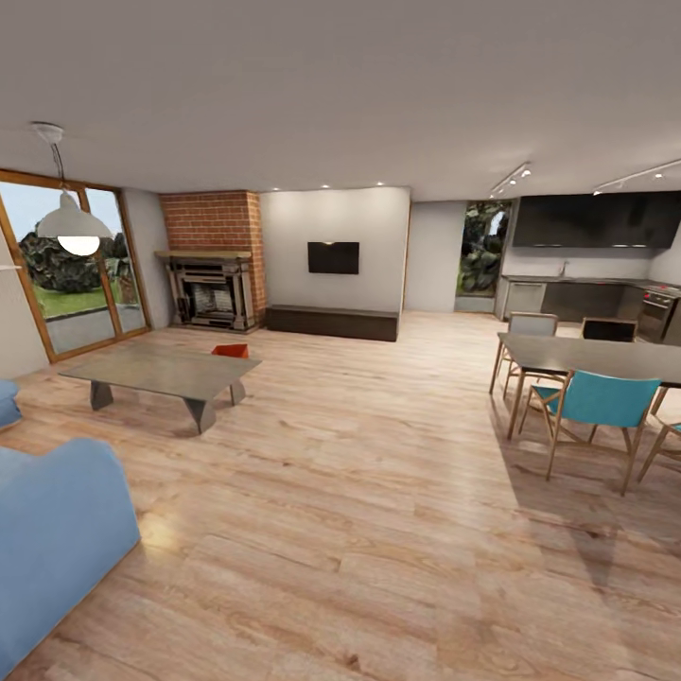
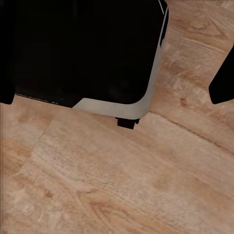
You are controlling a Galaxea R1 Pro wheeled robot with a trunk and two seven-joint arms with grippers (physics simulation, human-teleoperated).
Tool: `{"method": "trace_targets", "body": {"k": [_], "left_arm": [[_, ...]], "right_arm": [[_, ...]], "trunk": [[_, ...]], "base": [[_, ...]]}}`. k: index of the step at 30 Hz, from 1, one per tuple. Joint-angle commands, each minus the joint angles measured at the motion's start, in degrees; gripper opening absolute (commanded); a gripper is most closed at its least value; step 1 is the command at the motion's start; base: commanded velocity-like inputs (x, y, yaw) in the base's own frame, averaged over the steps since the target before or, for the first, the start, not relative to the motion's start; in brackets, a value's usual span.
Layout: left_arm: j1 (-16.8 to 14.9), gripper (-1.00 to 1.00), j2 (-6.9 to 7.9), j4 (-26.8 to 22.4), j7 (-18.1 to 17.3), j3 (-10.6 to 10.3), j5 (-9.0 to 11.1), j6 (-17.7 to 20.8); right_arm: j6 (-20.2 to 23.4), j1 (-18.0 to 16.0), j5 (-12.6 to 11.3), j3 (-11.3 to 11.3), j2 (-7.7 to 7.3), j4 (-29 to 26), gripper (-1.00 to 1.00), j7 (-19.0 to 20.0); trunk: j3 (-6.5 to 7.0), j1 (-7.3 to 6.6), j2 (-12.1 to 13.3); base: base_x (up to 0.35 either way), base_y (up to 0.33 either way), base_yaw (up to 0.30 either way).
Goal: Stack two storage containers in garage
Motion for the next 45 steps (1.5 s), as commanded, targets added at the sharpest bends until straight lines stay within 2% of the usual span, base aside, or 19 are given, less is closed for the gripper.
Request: {"method": "trace_targets", "body": {"k": [1, 45], "left_arm": [[0.0, 1.00, 0.01, 0.1, -0.1, 0.4, 0.2, -0.1], [0.0, 1.00, 0.01, 0.1, -0.1, 0.4, 0.2, 0.0]], "right_arm": [[-0.3, -0.1, 0.6, 0.1, 0.00, 0.2, 1.00, -0.2], [-0.3, -0.1, 0.6, 0.1, 0.00, 0.2, 1.00, -0.2]], "trunk": [[-0.02, 0.05, 0.0], [-0.02, 0.05, 0.0]], "base": [[0.323, 0.000, 0.000], [0.323, 0.000, 0.000]]}}
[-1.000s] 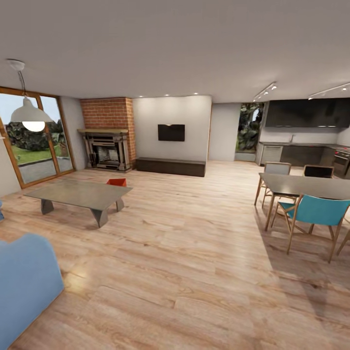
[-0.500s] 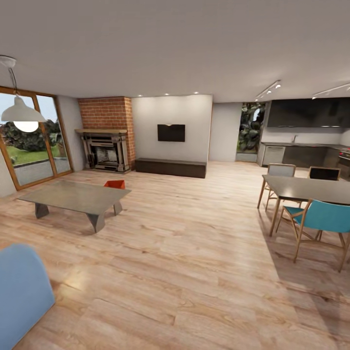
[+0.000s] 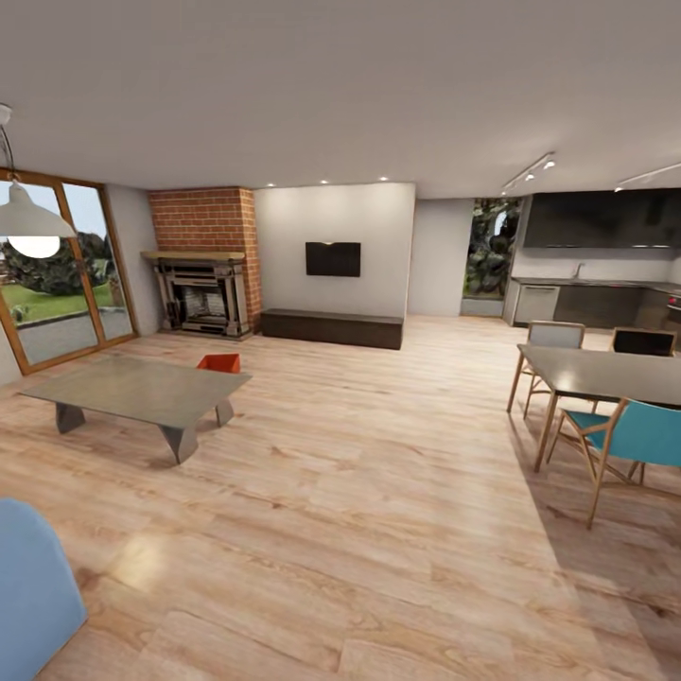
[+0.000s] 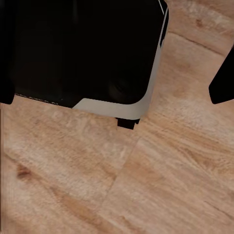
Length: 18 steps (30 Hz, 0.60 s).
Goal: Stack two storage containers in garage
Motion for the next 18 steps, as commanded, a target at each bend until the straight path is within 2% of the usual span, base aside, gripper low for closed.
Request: {"method": "trace_targets", "body": {"k": [1, 18], "left_arm": [[0.0, 1.00, 0.00, 0.1, -0.1, 0.4, 0.2, -0.1], [0.0, 1.00, 0.00, 0.1, -0.1, 0.4, 0.2, -0.1]], "right_arm": [[-0.3, -0.1, 0.6, 0.1, 0.00, 0.2, 1.00, -0.2], [-0.2, -0.1, 0.5, 0.1, 0.00, 0.2, 1.00, -0.2]], "trunk": [[-0.02, 0.05, 0.0], [-0.02, 0.05, 0.0]], "base": [[0.323, 0.000, 0.000], [0.323, 0.000, 0.000]]}}
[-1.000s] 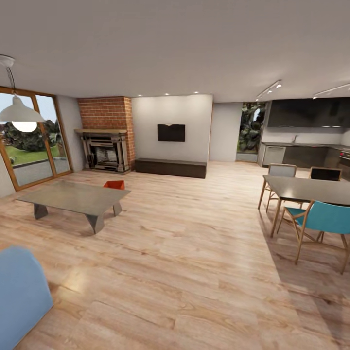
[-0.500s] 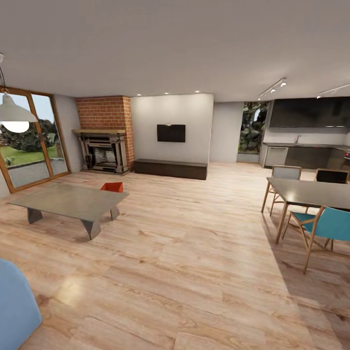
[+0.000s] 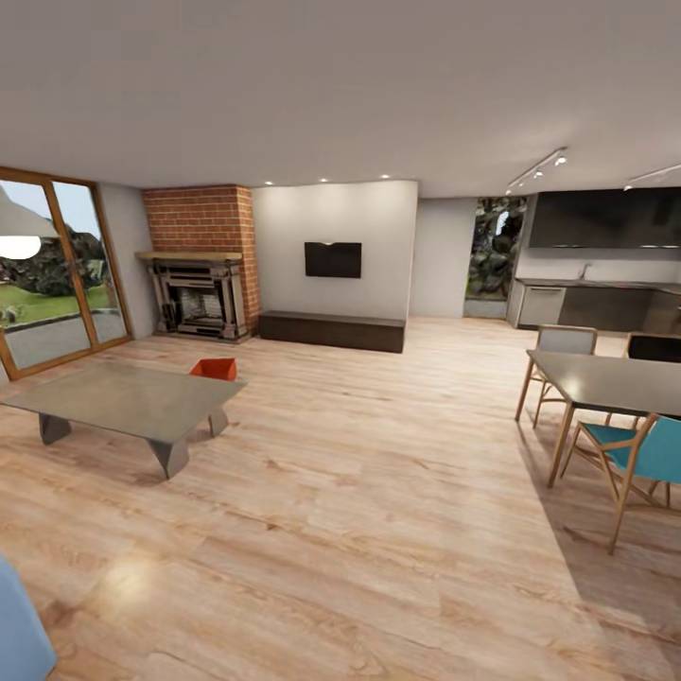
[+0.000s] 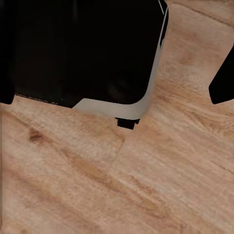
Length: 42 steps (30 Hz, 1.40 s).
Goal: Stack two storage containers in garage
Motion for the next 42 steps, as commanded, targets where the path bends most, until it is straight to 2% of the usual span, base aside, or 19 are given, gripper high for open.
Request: {"method": "trace_targets", "body": {"k": [1, 10, 26, 42], "left_arm": [[0.0, 1.00, 0.00, 0.1, -0.1, 0.4, 0.2, -0.1], [0.0, 1.00, 0.00, 0.1, -0.1, 0.4, 0.2, -0.1], [0.0, 1.00, 0.00, 0.1, -0.1, 0.4, 0.2, -0.1], [0.0, 1.00, 0.00, 0.1, -0.1, 0.4, 0.2, -0.1]], "right_arm": [[-0.3, -0.1, 0.6, 0.1, 0.00, 0.2, 1.00, -0.2], [-0.5, -0.1, 0.4, -0.4, 0.00, 0.2, 1.00, -0.2], [-0.5, -0.1, 0.3, -0.5, 0.00, 0.2, 1.00, -0.2], [-0.5, -0.1, 0.6, -0.1, 0.01, 0.2, 1.00, -0.2]], "trunk": [[-0.02, 0.05, 0.0], [-0.02, 0.05, 0.0], [-0.02, 0.05, 0.0], [-0.02, 0.05, 0.0]], "base": [[0.323, 0.000, 0.000], [0.323, 0.000, -0.020], [0.323, 0.000, -0.206], [0.323, 0.000, -0.011]]}}
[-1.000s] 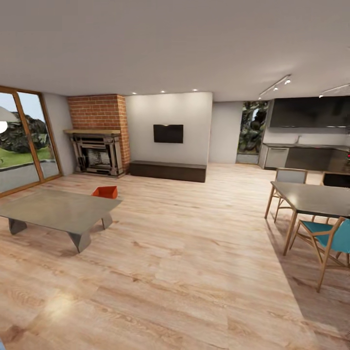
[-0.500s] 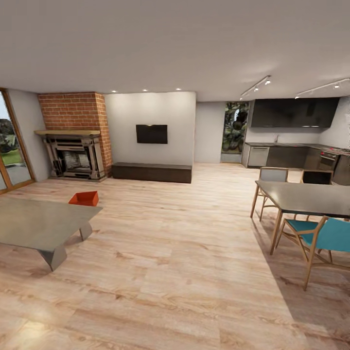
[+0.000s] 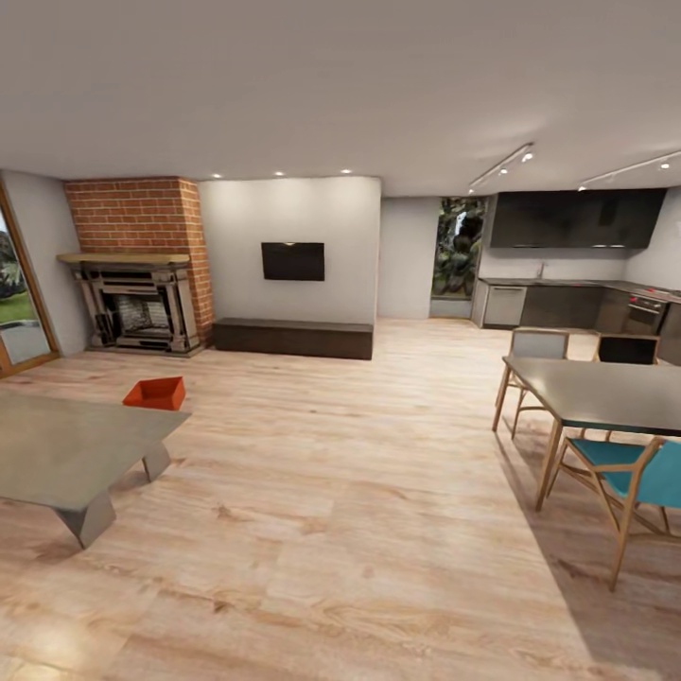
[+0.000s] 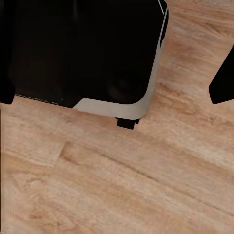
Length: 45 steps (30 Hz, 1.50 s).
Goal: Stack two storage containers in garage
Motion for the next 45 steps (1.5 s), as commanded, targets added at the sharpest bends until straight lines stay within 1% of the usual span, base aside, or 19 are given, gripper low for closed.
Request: {"method": "trace_targets", "body": {"k": [1, 45], "left_arm": [[0.0, 1.00, 0.00, 0.1, -0.1, 0.4, 0.2, -0.1], [0.0, 1.00, 0.00, 0.1, -0.1, 0.5, 0.2, -0.1]], "right_arm": [[-0.3, -0.1, 0.6, 0.1, 0.00, 0.2, 1.00, -0.2], [-0.5, -0.1, 0.8, 0.1, -0.01, 0.2, 1.00, -0.2]], "trunk": [[-0.02, 0.05, 0.0], [-0.02, 0.05, 0.0]], "base": [[0.323, 0.000, 0.000], [0.323, 0.000, 0.000]]}}
